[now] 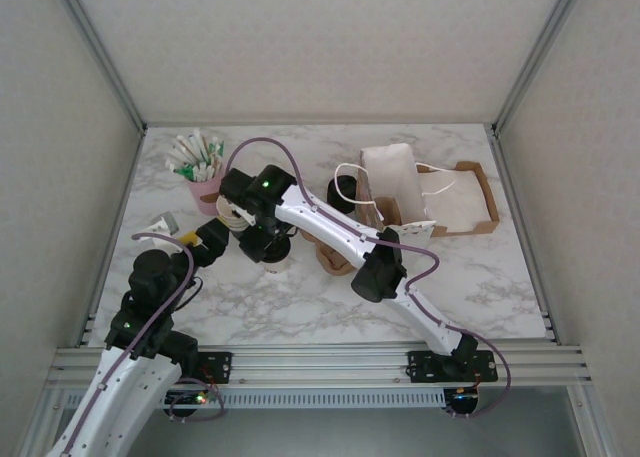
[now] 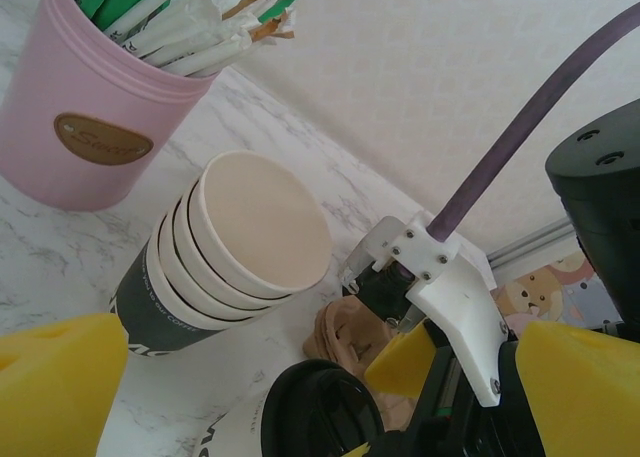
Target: Pack the takeout coffee
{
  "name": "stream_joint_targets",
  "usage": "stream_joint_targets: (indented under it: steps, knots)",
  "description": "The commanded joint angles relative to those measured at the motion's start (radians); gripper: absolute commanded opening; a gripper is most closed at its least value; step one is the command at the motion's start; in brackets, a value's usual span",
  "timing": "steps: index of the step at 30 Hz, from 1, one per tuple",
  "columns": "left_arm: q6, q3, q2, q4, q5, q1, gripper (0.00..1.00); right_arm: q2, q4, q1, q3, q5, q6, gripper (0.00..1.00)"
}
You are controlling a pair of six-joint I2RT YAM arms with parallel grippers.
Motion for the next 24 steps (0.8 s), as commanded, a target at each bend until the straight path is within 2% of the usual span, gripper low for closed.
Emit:
stream_joint_targets:
  steps: [1,24]
  knots:
    - [0.021,0.003,-0.014,0.002,0.012,0.01,1.0,0.011,-0.029,0.013,0.033,0.025,0.008,0.87]
    - [0.022,0.001,-0.017,0.003,0.014,0.01,1.0,0.034,-0.023,0.013,0.039,0.015,0.033,0.84]
